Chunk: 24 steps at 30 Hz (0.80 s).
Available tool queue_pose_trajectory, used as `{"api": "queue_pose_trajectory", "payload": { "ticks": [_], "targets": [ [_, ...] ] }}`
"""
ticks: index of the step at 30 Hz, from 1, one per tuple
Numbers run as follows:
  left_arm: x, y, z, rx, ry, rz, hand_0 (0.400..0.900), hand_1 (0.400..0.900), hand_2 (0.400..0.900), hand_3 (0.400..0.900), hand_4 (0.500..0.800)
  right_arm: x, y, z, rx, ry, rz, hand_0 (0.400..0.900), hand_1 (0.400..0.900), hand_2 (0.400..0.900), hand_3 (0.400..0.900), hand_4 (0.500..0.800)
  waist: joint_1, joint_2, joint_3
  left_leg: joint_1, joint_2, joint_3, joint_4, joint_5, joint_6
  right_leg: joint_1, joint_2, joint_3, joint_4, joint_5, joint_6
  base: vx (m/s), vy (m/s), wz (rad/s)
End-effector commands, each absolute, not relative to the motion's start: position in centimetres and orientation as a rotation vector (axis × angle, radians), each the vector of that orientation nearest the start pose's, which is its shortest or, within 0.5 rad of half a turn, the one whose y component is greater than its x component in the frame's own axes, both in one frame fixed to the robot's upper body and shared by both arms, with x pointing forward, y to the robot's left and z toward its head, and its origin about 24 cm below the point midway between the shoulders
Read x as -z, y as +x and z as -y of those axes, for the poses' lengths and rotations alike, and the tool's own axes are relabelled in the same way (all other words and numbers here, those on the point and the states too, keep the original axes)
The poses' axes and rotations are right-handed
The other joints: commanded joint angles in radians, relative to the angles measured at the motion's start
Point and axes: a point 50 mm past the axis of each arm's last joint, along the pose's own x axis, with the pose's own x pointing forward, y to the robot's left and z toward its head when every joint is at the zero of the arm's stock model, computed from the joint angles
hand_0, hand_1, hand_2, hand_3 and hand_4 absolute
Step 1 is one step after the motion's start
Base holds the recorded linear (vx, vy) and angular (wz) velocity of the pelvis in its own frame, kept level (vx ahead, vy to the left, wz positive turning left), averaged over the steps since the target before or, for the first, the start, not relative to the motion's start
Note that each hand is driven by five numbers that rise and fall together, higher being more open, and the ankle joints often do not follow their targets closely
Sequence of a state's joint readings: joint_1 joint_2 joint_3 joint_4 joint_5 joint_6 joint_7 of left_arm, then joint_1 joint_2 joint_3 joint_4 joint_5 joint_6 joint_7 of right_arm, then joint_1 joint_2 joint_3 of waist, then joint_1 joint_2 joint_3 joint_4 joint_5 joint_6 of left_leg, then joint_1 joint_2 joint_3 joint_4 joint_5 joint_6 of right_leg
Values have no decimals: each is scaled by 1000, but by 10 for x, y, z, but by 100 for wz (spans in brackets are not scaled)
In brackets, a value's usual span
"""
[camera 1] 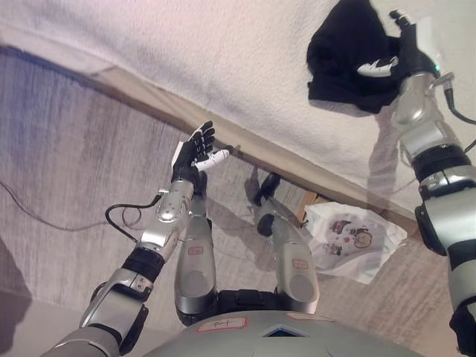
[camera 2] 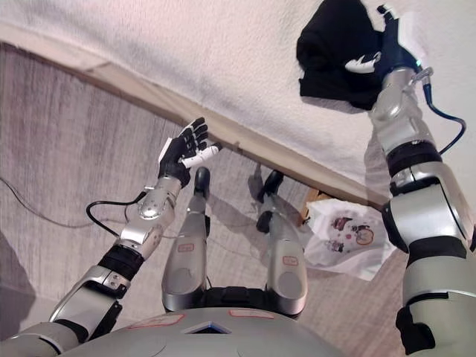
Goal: Put the clothes on the bed into the basket.
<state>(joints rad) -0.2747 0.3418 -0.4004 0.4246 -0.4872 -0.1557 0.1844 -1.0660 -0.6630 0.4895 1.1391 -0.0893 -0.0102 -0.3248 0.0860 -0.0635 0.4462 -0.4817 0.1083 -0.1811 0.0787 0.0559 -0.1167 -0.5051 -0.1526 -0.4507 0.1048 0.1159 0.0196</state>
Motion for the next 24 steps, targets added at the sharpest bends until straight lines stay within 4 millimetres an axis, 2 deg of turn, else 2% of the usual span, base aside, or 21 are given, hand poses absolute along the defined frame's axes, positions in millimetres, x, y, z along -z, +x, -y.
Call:
{"api": "queue_pose_trajectory", "payload": {
  "ticks": [1, 6, 8, 11, 12, 13, 14, 24],
  "targets": [
    [-43, 291, -142, 145, -62, 22, 900, 900, 900, 900, 800, -254, 396, 300, 604, -974, 152, 900, 900, 900, 900, 800, 27, -4, -13, 78, 97, 80, 27, -69, 4, -88, -63, 54, 184, -94, 89, -4, -5, 28],
    [-45, 295, -141, 152, -63, 15, 900, 900, 900, 900, 800, -271, 395, 308, 578, -867, 112, 900, 900, 900, 900, 800, 36, -6, 5, 48, 96, 55, 27, -60, 3, -126, -74, 50, 228, -108, 88, 3, -8, 21],
    [-45, 295, -141, 149, -67, 13, 900, 900, 900, 900, 800, -271, 397, 303, 555, -796, 116, 900, 900, 900, 900, 800, 34, -9, 6, 55, 96, 50, 16, -53, 4, -125, -74, 49, 227, -106, 89, 15, 4, 9],
    [-45, 296, -144, 149, -59, 17, 900, 900, 900, 900, 800, -272, 402, 293, 508, -813, 108, 900, 900, 900, 900, 800, 32, -13, 4, 71, 97, 52, -11, -46, 7, -118, -69, 51, 211, -96, 89, 4, 3, 1],
    [-45, 296, -144, 149, -58, 16, 900, 900, 900, 900, 800, -272, 403, 292, 502, -810, 102, 584, 584, 584, 584, 611, 32, -14, 2, 77, 98, 52, -17, -45, 7, -116, -67, 51, 205, -93, 90, 0, 0, 0],
    [-45, 296, -144, 149, -58, 16, 900, 900, 900, 900, 800, -272, 403, 292, 502, -810, 102, 584, 584, 584, 584, 611, 32, -14, 2, 78, 99, 52, -18, -45, 7, -115, -67, 51, 205, -93, 90, 0, 0, 0],
    [-46, 296, -144, 147, -63, 19, 900, 900, 900, 900, 800, -270, 404, 289, 493, -799, 107, 400, 400, 400, 400, 500, 33, -14, 1, 83, 98, 54, -22, -44, 7, -114, -65, 54, 198, -88, 91, -1, 10, -3],
    [-44, 295, -145, 147, -60, 9, 900, 900, 900, 900, 800, -277, 405, 286, 491, -742, 142, 400, 400, 400, 400, 500, 20, -13, -14, 125, 98, 55, -51, -37, 4, -88, -61, 67, 176, -79, 99, 4, 9, -3]
  ]
}}
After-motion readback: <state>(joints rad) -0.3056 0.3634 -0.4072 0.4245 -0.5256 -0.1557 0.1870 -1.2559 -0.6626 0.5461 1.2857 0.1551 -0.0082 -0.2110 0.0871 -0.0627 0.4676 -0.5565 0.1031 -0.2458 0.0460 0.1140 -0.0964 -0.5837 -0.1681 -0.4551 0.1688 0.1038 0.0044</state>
